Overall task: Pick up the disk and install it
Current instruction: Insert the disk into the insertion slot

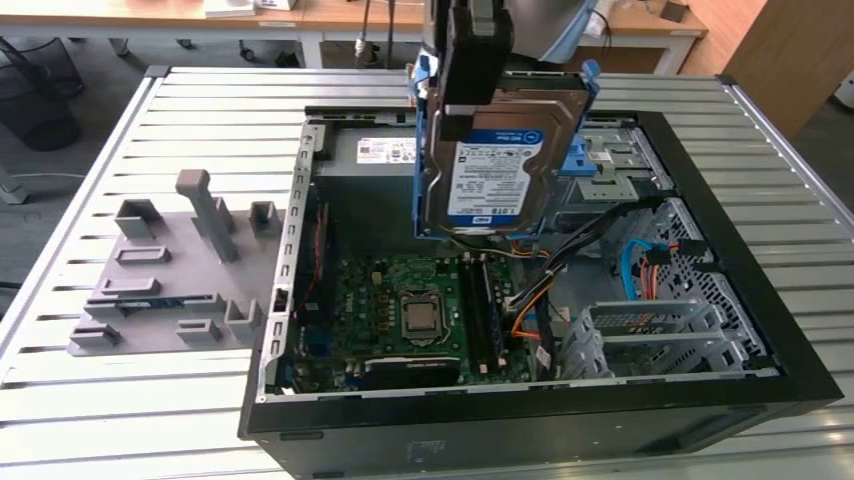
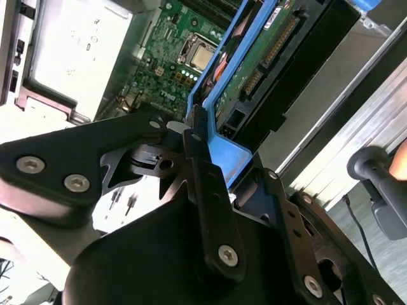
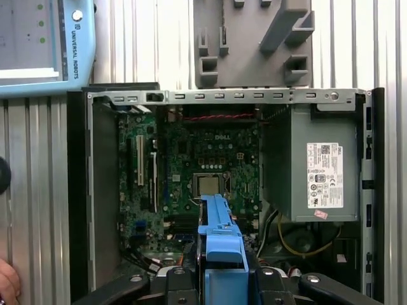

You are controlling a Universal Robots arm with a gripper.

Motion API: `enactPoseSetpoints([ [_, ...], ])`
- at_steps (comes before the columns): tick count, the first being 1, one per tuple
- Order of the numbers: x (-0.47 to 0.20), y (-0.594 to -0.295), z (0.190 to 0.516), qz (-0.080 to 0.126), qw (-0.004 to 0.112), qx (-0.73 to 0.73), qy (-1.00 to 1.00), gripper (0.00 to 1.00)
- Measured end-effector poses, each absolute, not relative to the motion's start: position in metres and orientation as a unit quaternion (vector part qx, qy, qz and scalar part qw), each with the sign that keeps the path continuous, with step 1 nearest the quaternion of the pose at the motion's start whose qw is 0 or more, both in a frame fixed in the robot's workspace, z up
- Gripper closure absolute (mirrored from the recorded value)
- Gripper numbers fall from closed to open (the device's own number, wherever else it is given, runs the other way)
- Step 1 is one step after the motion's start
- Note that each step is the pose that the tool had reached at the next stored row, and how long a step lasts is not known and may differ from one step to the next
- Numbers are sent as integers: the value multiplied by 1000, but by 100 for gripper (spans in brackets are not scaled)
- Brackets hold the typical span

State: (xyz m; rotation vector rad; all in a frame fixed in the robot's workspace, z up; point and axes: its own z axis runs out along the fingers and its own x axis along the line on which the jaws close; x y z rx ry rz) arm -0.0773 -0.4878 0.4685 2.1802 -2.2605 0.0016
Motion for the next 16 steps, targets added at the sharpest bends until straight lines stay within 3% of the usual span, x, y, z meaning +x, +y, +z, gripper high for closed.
enactPoseSetpoints([
  [16, -68, -512, 467, 0, 1, 694, -720, 64],
])
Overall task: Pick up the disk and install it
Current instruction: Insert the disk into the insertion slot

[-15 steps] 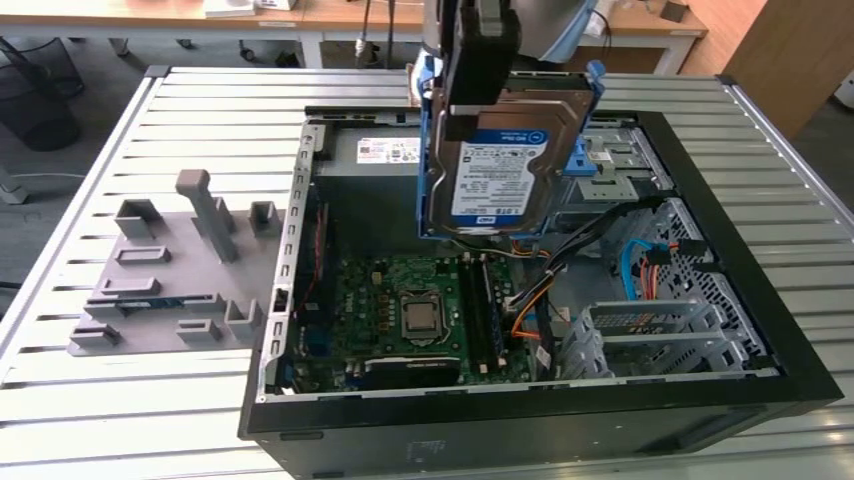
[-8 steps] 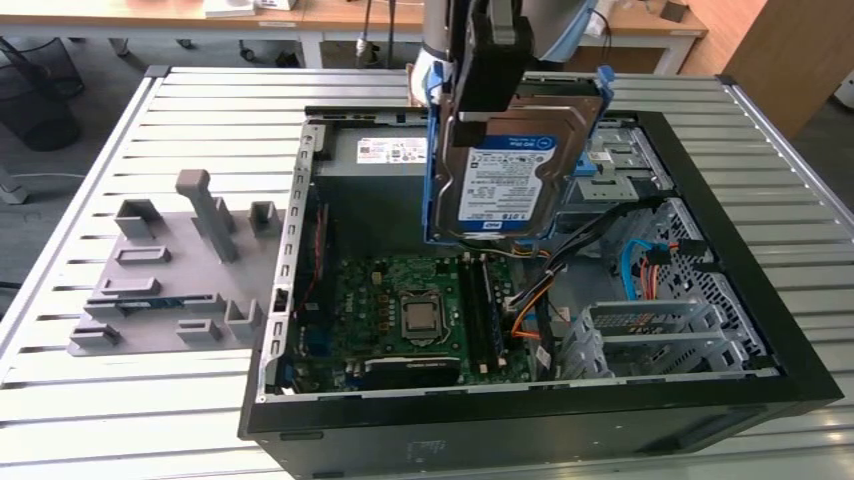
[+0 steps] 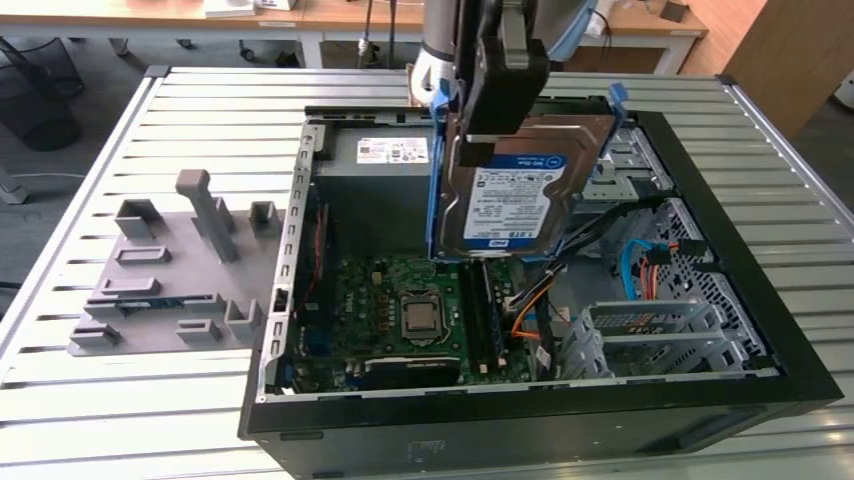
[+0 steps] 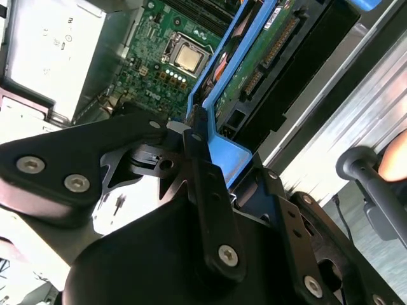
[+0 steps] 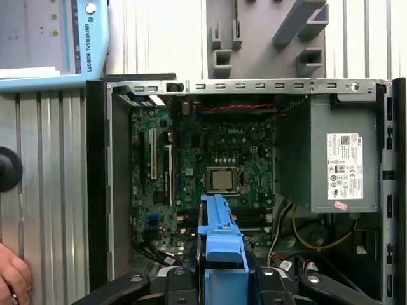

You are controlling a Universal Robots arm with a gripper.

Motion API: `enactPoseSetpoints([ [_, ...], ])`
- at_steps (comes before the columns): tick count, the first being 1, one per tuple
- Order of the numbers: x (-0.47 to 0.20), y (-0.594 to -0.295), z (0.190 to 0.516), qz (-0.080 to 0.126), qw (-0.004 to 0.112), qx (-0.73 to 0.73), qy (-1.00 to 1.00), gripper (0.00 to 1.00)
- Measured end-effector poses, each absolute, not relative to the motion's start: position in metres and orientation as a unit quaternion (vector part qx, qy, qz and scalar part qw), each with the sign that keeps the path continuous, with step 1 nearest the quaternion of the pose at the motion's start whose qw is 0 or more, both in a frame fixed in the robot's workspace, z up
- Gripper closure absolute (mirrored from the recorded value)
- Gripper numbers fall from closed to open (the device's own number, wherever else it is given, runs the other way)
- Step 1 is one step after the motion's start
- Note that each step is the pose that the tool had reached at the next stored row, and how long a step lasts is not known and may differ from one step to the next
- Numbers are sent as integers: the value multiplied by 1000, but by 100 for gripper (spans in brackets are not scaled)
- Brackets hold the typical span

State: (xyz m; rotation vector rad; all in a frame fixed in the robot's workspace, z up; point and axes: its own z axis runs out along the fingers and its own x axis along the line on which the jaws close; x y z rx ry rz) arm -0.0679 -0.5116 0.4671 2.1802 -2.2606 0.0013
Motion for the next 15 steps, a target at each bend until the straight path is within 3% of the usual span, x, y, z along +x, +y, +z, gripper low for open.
enactPoseSetpoints([
  [15, -47, -527, 465, 0, 1, 694, -720, 64],
])
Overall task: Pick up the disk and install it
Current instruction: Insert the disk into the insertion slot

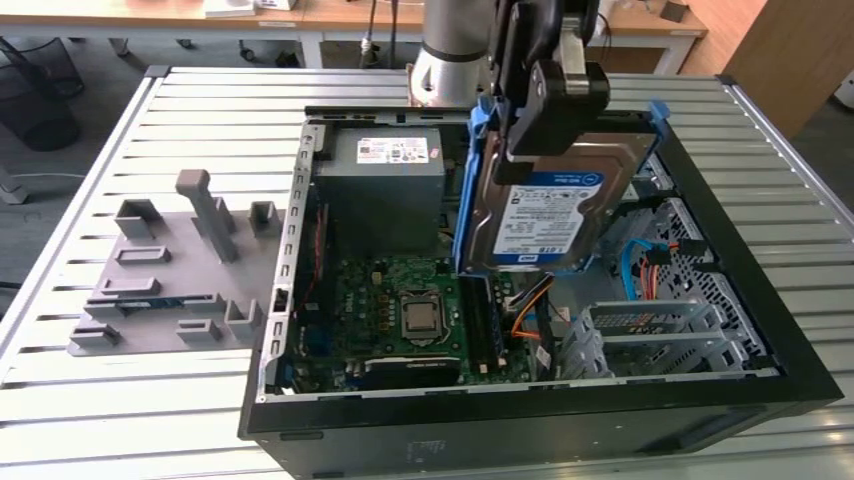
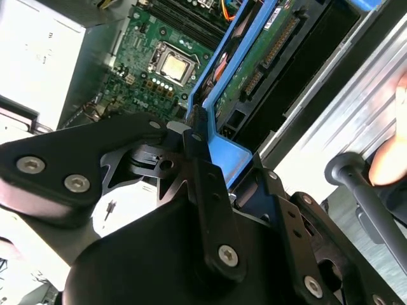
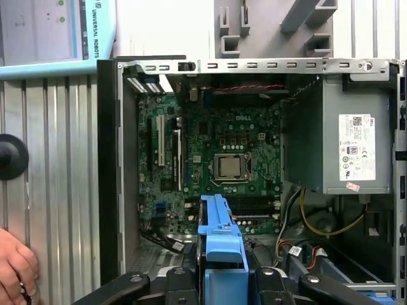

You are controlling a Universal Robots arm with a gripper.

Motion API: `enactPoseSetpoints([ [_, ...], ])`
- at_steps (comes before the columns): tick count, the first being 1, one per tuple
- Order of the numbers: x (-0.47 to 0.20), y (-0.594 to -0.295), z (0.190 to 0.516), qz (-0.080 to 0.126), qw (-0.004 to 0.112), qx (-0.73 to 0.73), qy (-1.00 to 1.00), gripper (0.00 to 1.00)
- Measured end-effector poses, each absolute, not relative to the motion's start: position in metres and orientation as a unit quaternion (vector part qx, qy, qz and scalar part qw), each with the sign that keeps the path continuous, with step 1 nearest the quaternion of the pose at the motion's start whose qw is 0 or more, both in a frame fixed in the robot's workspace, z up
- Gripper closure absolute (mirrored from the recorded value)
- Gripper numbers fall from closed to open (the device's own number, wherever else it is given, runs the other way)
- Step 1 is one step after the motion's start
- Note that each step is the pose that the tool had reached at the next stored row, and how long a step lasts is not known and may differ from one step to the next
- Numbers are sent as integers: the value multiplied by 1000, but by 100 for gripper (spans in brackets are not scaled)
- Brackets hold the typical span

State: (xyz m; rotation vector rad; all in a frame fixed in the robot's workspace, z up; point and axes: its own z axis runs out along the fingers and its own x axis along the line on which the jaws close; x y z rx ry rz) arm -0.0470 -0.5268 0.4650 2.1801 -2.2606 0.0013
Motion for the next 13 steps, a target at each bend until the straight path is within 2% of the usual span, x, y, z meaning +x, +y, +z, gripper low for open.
enactPoseSetpoints([
  [5, -47, -539, 464, 0, 1, 694, -720, 64],
  [13, -47, -541, 464, 0, 1, 694, -720, 64],
])
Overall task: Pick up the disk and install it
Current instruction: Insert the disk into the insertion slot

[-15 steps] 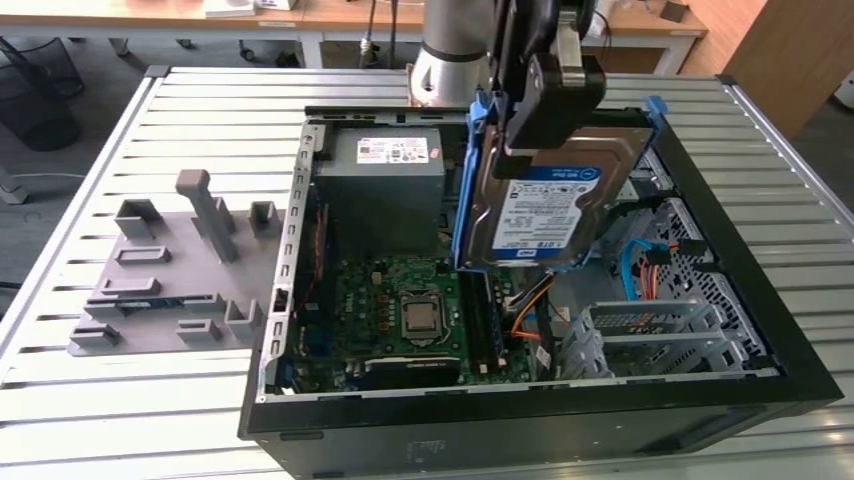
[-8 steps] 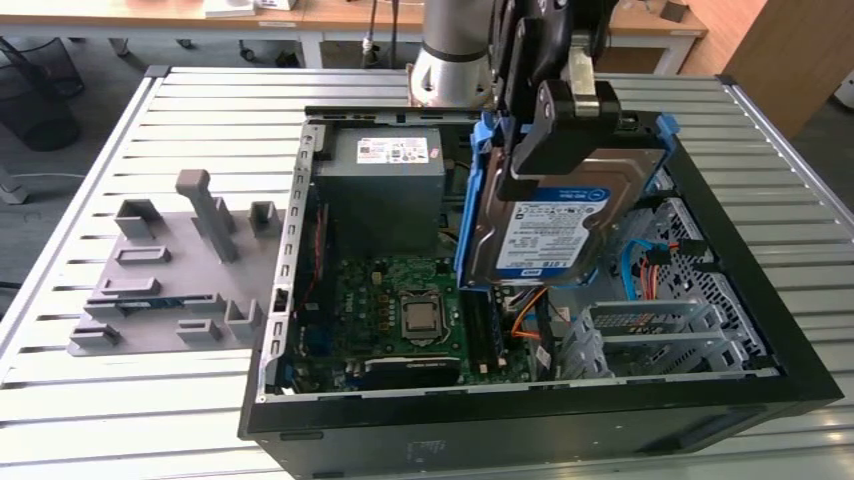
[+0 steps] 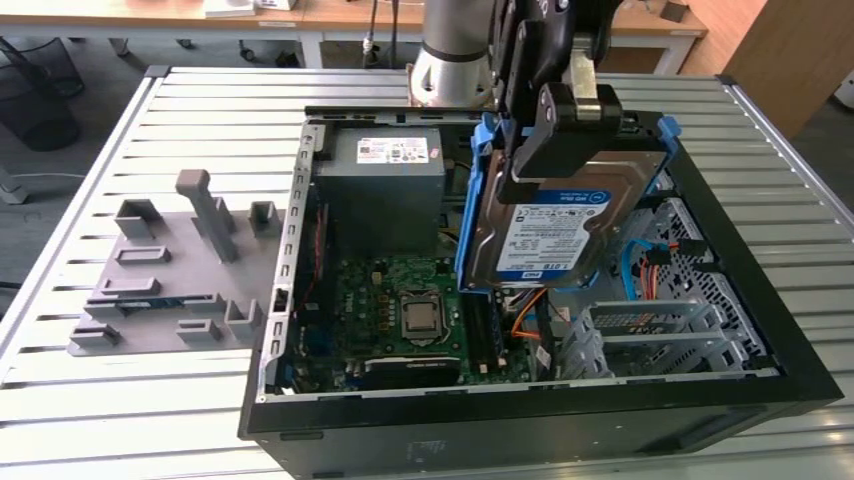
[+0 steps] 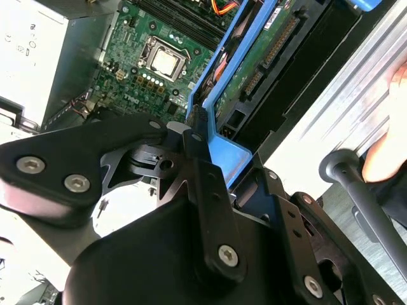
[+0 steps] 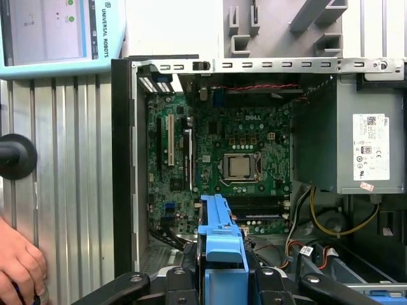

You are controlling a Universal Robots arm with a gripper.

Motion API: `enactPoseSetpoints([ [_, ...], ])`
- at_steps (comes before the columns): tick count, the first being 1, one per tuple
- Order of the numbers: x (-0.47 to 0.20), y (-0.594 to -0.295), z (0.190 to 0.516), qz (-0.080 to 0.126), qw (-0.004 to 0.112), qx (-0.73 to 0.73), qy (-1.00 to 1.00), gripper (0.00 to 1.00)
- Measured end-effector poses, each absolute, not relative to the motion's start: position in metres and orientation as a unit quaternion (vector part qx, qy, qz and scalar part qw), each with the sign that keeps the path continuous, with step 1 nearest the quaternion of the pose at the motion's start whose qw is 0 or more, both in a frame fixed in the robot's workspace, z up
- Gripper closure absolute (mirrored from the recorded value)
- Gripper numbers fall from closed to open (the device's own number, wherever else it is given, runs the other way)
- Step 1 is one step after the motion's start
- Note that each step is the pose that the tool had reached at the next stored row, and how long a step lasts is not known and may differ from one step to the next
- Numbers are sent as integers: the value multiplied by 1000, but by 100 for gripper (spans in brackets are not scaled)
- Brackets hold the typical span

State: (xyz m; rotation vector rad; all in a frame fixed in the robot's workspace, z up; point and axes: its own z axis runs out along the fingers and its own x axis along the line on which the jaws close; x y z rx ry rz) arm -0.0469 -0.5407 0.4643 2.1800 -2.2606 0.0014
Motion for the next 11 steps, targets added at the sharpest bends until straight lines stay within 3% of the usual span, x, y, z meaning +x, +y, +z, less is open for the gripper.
enactPoseSetpoints([
  [11, -41, -541, 464, 0, 1, 694, -720, 64],
])
